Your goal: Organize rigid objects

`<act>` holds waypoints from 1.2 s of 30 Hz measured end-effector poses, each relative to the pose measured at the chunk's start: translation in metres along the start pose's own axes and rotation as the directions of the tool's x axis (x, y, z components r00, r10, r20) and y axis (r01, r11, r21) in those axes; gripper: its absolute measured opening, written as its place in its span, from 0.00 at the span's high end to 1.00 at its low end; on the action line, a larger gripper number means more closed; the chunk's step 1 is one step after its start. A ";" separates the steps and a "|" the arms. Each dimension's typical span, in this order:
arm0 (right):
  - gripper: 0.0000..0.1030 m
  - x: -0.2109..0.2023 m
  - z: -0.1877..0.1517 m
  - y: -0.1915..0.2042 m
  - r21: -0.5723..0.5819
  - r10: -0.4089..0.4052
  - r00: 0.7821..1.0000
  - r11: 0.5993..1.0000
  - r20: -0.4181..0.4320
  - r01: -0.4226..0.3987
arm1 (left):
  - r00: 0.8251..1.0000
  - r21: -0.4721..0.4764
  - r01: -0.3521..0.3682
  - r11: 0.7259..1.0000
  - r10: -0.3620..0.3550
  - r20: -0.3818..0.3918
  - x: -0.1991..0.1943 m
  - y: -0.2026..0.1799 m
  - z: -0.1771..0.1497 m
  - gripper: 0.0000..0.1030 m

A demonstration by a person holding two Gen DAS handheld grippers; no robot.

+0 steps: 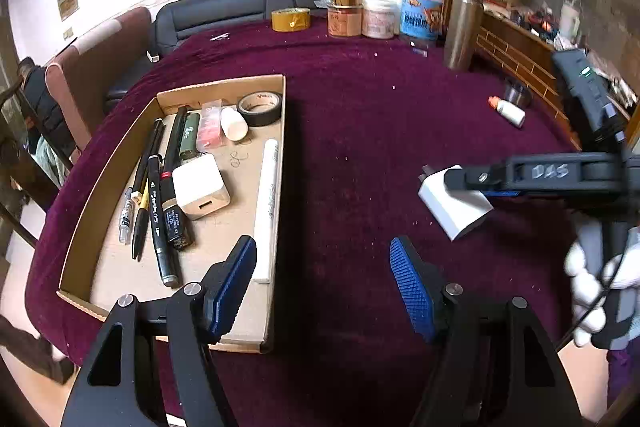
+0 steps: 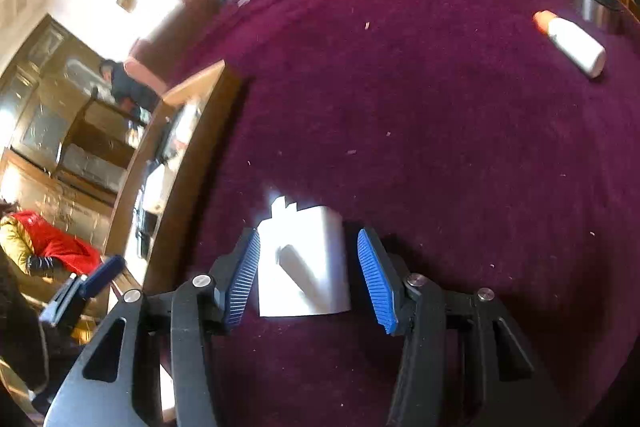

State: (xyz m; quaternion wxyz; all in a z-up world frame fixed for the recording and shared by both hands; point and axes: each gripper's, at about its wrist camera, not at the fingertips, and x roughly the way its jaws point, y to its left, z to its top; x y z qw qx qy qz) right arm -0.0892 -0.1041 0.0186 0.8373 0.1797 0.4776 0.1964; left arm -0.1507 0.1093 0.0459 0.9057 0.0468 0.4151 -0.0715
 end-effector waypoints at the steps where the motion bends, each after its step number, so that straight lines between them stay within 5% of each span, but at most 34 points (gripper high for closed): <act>1: 0.52 -0.005 0.000 -0.002 0.005 -0.007 1.000 1.000 0.019 0.007 | 1.000 0.004 -0.001 1.000 0.001 -0.004 0.000 -0.001 -0.001 0.39; 26: 0.52 -0.035 0.006 -0.041 0.101 -0.105 0.987 0.991 0.124 0.093 | 0.993 0.009 0.059 0.998 -0.057 -0.104 0.014 -0.010 -0.007 0.38; 30: 0.52 -0.057 0.018 -0.059 0.130 -0.156 0.971 0.983 0.181 0.133 | 0.987 -0.029 0.127 0.992 -0.129 -0.096 0.011 -0.011 -0.005 0.38; 31: 0.51 -0.073 0.030 -0.071 0.140 -0.212 0.951 0.973 0.224 0.183 | 0.987 -0.034 0.136 0.990 -0.138 -0.086 0.009 -0.011 -0.003 0.38; 33: 0.35 -0.081 0.048 -0.081 0.132 -0.295 0.922 0.954 0.250 0.269 | 0.986 -0.047 0.151 0.987 -0.154 -0.068 0.007 -0.012 -0.001 0.38; 36: 0.32 -0.078 0.075 -0.092 0.104 -0.365 0.893 0.931 0.264 0.350 | 0.982 -0.073 0.173 0.982 -0.178 -0.068 0.009 -0.014 0.002 0.38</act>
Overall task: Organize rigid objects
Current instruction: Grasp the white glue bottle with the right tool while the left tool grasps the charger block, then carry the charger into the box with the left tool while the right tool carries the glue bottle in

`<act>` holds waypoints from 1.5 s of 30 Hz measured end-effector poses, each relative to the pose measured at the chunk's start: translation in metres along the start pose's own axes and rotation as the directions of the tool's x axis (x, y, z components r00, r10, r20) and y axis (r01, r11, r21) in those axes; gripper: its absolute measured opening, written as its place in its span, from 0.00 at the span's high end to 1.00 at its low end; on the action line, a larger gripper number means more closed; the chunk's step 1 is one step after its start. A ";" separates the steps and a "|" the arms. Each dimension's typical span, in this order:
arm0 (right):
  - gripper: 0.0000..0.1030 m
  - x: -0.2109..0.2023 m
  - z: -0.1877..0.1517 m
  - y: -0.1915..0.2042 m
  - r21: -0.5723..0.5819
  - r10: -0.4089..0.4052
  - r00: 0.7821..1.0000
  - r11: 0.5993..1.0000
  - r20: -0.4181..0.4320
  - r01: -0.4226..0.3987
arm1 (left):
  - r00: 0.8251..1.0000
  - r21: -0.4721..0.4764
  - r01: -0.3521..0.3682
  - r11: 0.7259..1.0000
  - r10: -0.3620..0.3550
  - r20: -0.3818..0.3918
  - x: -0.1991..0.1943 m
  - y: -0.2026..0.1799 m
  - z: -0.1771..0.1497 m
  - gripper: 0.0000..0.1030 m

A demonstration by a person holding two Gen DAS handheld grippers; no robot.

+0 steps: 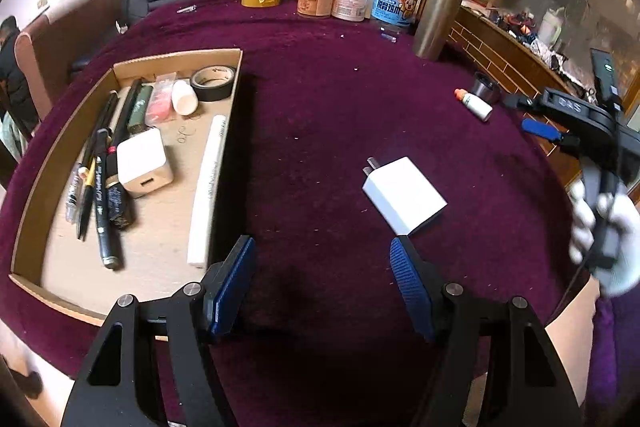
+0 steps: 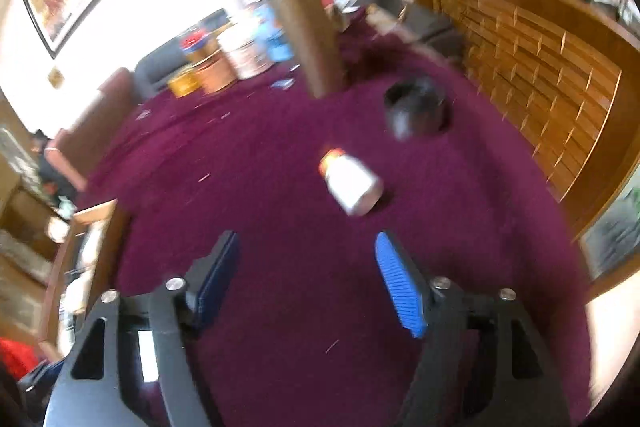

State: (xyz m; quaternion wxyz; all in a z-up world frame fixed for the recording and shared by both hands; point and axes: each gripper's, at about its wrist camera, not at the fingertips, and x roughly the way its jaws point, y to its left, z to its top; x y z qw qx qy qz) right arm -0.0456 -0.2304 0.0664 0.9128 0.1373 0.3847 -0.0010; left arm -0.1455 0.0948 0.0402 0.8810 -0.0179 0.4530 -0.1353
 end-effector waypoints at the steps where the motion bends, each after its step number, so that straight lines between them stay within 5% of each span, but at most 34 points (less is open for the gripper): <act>1: 0.32 0.007 0.007 0.000 -0.016 -0.015 1.000 1.000 -0.001 0.015 | 1.000 -0.006 0.005 1.000 -0.005 -0.002 0.001 0.000 0.000 0.38; 10: 0.32 0.092 0.024 0.005 -0.135 -0.142 0.983 0.983 -0.112 0.126 | 0.999 -0.047 0.013 0.999 -0.015 -0.032 0.005 -0.007 0.008 0.38; 11: 0.38 0.093 0.020 0.004 -0.121 -0.138 0.983 0.985 -0.122 0.123 | 0.999 -0.047 0.010 0.999 -0.011 -0.035 0.007 -0.008 0.009 0.38; 12: 0.58 0.094 0.017 0.000 -0.091 -0.120 0.983 0.990 -0.141 0.108 | 0.999 -0.043 0.005 0.999 -0.006 -0.041 0.008 -0.010 0.011 0.38; 14: 0.76 0.086 0.009 -0.002 -0.066 -0.120 0.983 0.991 -0.137 0.112 | 0.998 -0.038 0.008 0.999 -0.010 -0.055 0.013 -0.012 0.015 0.38; 17: 0.76 0.068 -0.009 -0.008 0.016 -0.027 0.987 0.999 -0.157 0.030 | 0.996 -0.024 0.026 0.999 -0.028 -0.086 0.026 -0.022 0.023 0.38; 24: 0.76 0.040 -0.044 -0.011 0.053 0.048 0.992 0.998 -0.117 -0.042 | 0.992 0.037 0.042 0.998 -0.037 -0.122 0.065 -0.056 0.035 0.38; 29: 0.76 0.041 -0.042 -0.011 0.052 0.057 0.992 0.997 -0.110 -0.051 | 0.989 0.178 -0.034 0.983 0.059 -0.133 0.102 -0.087 0.041 0.17; 31: 0.76 0.043 -0.040 -0.009 0.041 0.048 0.992 0.998 -0.113 -0.043 | 0.993 0.229 -0.038 0.973 0.062 -0.097 0.105 -0.094 0.038 0.17; 32: 0.76 0.043 -0.040 -0.009 0.038 0.044 0.992 0.998 -0.116 -0.040 | 0.994 0.220 -0.032 0.975 0.054 -0.094 0.103 -0.092 0.038 0.35; 33: 0.76 0.043 -0.039 -0.008 0.037 0.039 0.992 0.999 -0.123 -0.035 | 0.996 0.211 -0.026 0.977 0.044 -0.080 0.098 -0.087 0.039 0.40; 39: 0.68 0.049 -0.030 -0.005 0.021 0.022 0.982 1.000 -0.185 -0.018 | 0.988 0.090 0.130 0.987 -0.121 -0.096 0.070 -0.052 0.038 0.40; 45: 0.68 0.056 -0.030 0.013 -0.100 -0.088 0.977 0.993 -0.196 0.069 | 0.979 -0.010 0.204 0.979 -0.204 0.023 0.003 -0.006 0.031 0.39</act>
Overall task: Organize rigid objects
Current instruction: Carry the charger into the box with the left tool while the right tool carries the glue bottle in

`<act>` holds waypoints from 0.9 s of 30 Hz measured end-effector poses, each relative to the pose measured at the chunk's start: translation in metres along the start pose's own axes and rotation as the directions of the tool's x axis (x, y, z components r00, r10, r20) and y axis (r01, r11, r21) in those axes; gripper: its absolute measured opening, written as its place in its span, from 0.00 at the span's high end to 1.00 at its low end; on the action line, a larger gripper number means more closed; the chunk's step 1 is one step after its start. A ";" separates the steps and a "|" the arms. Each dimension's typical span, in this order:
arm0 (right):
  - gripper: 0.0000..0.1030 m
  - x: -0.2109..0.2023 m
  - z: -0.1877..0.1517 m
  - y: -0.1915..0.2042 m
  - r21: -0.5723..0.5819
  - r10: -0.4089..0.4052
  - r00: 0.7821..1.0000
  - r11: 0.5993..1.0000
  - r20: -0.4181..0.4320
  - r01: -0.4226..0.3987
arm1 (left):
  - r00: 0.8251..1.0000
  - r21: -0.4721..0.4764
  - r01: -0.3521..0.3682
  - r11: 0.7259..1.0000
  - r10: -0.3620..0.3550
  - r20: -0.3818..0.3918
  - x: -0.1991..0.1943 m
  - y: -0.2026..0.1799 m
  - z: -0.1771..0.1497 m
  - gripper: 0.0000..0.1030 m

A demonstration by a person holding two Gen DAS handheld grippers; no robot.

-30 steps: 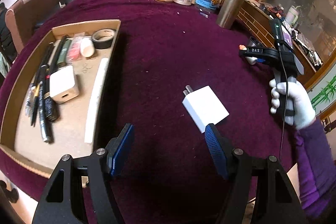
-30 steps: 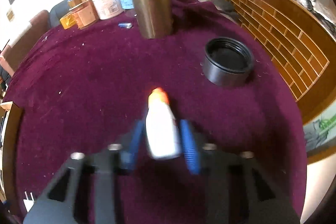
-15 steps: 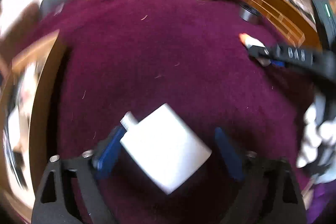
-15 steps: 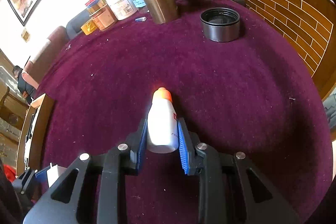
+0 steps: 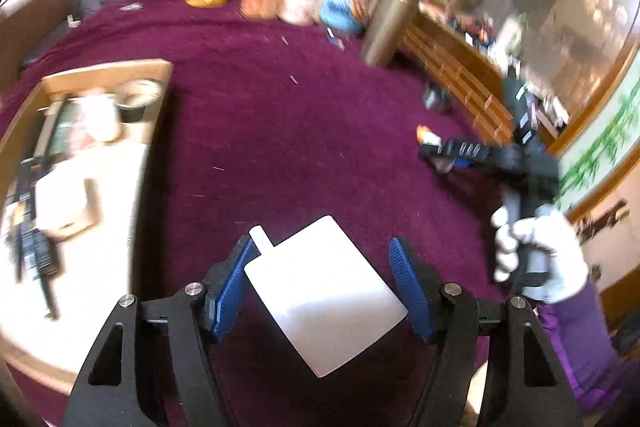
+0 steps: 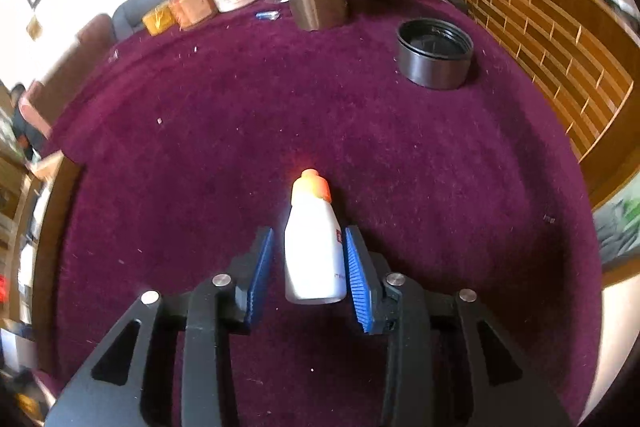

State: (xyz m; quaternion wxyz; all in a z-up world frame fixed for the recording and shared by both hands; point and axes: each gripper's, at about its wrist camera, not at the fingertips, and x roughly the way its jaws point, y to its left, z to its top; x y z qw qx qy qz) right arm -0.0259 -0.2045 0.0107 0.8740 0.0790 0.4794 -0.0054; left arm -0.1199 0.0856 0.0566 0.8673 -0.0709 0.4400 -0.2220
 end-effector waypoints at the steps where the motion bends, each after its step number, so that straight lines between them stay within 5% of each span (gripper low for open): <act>1: 0.68 0.000 -0.001 0.001 -0.004 -0.012 1.000 1.000 0.008 0.012 | 1.000 -0.021 -0.004 1.000 0.004 0.020 -0.012 0.009 -0.001 0.39; 3: 0.76 -0.001 -0.002 -0.001 0.010 -0.023 1.000 1.000 0.020 0.023 | 0.998 -0.075 -0.034 0.997 0.037 0.049 -0.035 0.033 -0.002 0.39; 7: 0.76 -0.011 -0.003 -0.006 0.087 0.076 0.997 0.993 0.029 -0.079 | 0.986 -0.230 -0.123 0.965 0.145 0.079 -0.073 0.098 -0.011 0.39; 13: 0.76 -0.043 0.002 0.048 0.035 0.263 0.964 0.964 0.035 -0.264 | 0.953 -0.357 -0.264 0.896 0.299 0.045 -0.097 0.171 -0.032 0.39; 19: 0.76 -0.062 0.004 0.147 -0.091 0.431 0.901 0.897 -0.038 -0.433 | 0.940 -0.346 -0.323 0.881 0.340 -0.013 -0.076 0.195 -0.035 0.41; 21: 0.76 -0.060 0.000 0.184 -0.133 0.468 0.880 0.870 -0.085 -0.475 | 0.938 -0.330 -0.336 0.882 0.344 -0.034 -0.066 0.199 -0.032 0.58; 24: 0.76 -0.049 -0.010 0.232 -0.180 0.484 0.861 0.843 -0.157 -0.507 | 0.940 -0.319 -0.337 0.886 0.333 -0.071 -0.049 0.205 -0.025 0.55; 27: 0.76 -0.036 -0.020 0.269 -0.218 0.473 0.856 0.831 -0.207 -0.512 | 0.914 -0.267 -0.404 0.875 0.400 -0.074 -0.041 0.200 -0.022 0.53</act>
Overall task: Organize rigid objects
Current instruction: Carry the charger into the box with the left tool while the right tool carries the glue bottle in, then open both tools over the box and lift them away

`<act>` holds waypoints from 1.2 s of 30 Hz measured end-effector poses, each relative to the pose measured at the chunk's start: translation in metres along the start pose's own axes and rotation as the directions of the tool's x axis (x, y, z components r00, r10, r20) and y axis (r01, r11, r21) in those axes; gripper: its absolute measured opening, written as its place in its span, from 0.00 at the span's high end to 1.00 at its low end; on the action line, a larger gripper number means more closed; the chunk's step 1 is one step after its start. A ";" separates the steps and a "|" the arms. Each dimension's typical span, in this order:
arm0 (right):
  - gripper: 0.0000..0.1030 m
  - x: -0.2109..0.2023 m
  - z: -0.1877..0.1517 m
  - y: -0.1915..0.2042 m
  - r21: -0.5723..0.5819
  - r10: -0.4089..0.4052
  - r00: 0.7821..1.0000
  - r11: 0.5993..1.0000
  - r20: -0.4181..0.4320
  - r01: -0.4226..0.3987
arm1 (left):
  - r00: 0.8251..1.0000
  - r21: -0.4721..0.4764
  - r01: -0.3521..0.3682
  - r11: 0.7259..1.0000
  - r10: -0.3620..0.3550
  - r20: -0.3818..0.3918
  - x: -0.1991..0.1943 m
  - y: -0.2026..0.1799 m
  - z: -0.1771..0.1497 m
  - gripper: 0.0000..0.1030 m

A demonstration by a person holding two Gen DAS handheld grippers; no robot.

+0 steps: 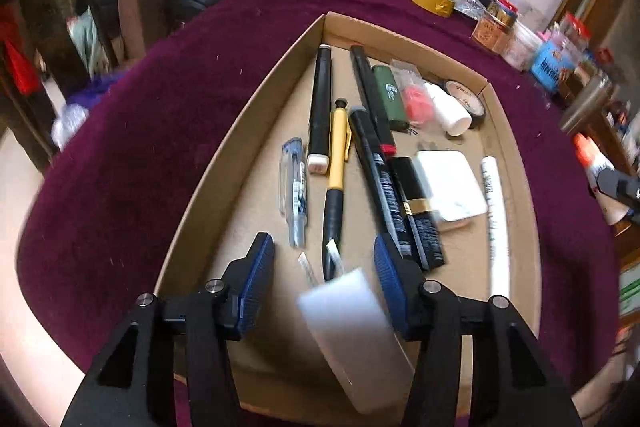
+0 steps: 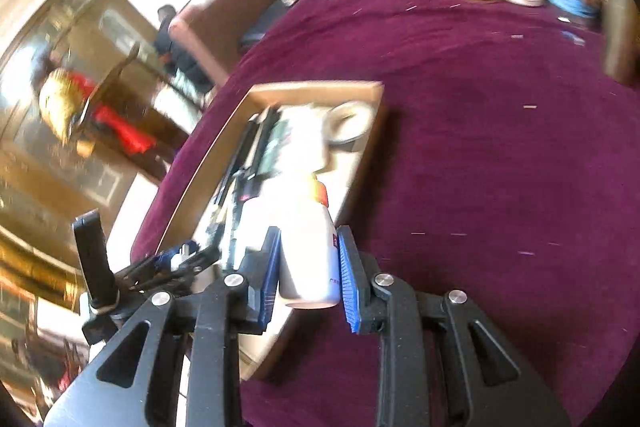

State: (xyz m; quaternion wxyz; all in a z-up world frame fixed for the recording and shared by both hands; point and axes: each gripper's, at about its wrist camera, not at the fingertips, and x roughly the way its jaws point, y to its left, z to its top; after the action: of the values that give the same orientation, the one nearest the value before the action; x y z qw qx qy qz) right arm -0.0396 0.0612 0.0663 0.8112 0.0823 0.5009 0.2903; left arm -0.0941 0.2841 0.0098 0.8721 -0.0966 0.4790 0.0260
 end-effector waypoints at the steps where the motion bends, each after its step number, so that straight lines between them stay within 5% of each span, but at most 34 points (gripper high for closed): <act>1: 0.76 0.011 0.001 0.007 -0.011 -0.007 1.000 1.000 -0.018 0.007 | 1.000 0.010 -0.005 1.000 0.005 0.006 0.000 -0.001 -0.001 0.53; 6: 0.76 0.045 0.005 0.022 -0.008 -0.056 0.996 0.998 -0.076 0.055 | 0.996 -0.012 0.064 0.998 -0.063 0.065 -0.020 0.009 -0.011 0.52; 9: 0.76 0.051 -0.008 0.037 -0.035 -0.020 0.993 0.999 -0.119 0.016 | 0.987 -0.044 0.101 0.994 -0.094 0.129 -0.044 0.022 -0.017 0.46; 17: 0.74 0.072 -0.047 0.066 -0.163 -0.039 0.980 0.987 -0.195 0.007 | 0.963 -0.090 0.078 0.993 -0.052 0.263 -0.074 0.048 -0.016 0.40; 21: 0.54 0.054 -0.049 0.064 -0.155 -0.008 0.991 0.988 -0.131 -0.013 | 0.956 -0.071 0.060 0.996 -0.037 0.290 -0.077 0.041 -0.016 0.36; 28: 0.54 0.026 -0.053 0.068 -0.217 -0.067 0.998 0.974 0.012 0.068 | 0.929 -0.099 0.011 0.995 0.027 0.370 -0.096 0.034 -0.017 0.35; 30: 0.54 0.024 -0.056 0.065 -0.203 -0.053 0.998 0.978 0.019 0.056 | 0.908 -0.117 -0.018 0.993 0.066 0.413 -0.107 0.032 -0.019 0.35; 32: 0.54 0.021 -0.055 0.055 -0.169 -0.031 0.999 0.985 0.029 0.035 | 0.860 -0.137 -0.095 0.986 0.151 0.488 -0.126 0.025 -0.026 0.34; 33: 0.54 0.020 -0.054 0.049 -0.155 -0.022 0.999 0.988 0.035 0.028 | 0.819 -0.162 -0.149 0.976 0.214 0.533 -0.138 0.018 -0.030 0.30; 35: 0.54 0.013 -0.056 0.041 -0.120 0.008 0.998 0.993 0.063 0.000 | 0.742 -0.218 -0.206 0.954 0.298 0.600 -0.161 0.007 -0.038 0.01; 36: 0.54 0.010 -0.056 0.040 -0.112 0.025 0.997 0.994 0.075 -0.016 | 0.691 -0.257 -0.204 0.945 0.325 0.646 -0.175 -0.001 -0.046 0.01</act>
State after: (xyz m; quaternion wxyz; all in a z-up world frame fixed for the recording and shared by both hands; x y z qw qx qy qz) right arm -0.0999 0.0908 0.0490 0.8301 0.0531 0.4516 0.3227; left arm -0.2267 0.2828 0.1326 0.9620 -0.0819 0.1316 0.2246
